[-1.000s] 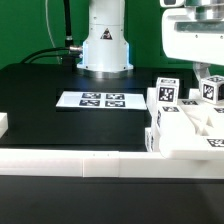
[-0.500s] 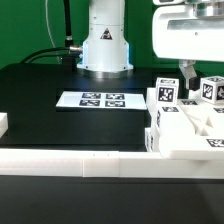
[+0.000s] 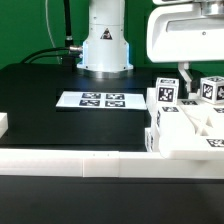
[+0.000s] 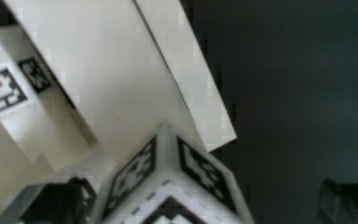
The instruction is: Assemble chair
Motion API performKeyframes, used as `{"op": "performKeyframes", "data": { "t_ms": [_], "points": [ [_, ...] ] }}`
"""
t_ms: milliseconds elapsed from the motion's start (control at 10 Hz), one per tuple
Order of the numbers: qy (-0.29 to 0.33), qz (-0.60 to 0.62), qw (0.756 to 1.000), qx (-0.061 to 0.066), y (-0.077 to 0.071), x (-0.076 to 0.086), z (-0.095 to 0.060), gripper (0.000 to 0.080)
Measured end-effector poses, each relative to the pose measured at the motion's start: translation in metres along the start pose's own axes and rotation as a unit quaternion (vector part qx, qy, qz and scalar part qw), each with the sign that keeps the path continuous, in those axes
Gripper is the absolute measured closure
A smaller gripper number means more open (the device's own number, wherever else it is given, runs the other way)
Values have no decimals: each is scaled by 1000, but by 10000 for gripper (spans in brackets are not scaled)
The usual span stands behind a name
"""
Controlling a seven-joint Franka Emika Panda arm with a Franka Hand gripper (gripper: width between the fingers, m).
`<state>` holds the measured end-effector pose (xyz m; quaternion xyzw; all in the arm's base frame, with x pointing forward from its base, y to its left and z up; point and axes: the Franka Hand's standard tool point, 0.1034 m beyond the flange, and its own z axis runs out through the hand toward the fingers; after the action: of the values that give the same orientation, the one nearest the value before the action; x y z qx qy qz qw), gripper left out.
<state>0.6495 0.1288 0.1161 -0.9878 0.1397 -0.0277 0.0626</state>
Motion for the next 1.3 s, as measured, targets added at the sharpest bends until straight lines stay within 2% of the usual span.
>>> {"op": "performKeyframes", "data": {
  "t_ms": [500,600,700,800,900,1000,1300],
  "points": [
    [0,-159,987,-4,7,3,0,150],
    [0,-174,985,-4,7,3,0,191],
    [0,-183,983,-6,8,3,0,191],
    [0,-181,984,-6,8,3,1,384],
    [0,-181,984,-6,8,3,1,384],
    [0,-180,984,-6,8,3,1,517],
    [1,-156,988,-5,9,4,1,517]
  ]
}}
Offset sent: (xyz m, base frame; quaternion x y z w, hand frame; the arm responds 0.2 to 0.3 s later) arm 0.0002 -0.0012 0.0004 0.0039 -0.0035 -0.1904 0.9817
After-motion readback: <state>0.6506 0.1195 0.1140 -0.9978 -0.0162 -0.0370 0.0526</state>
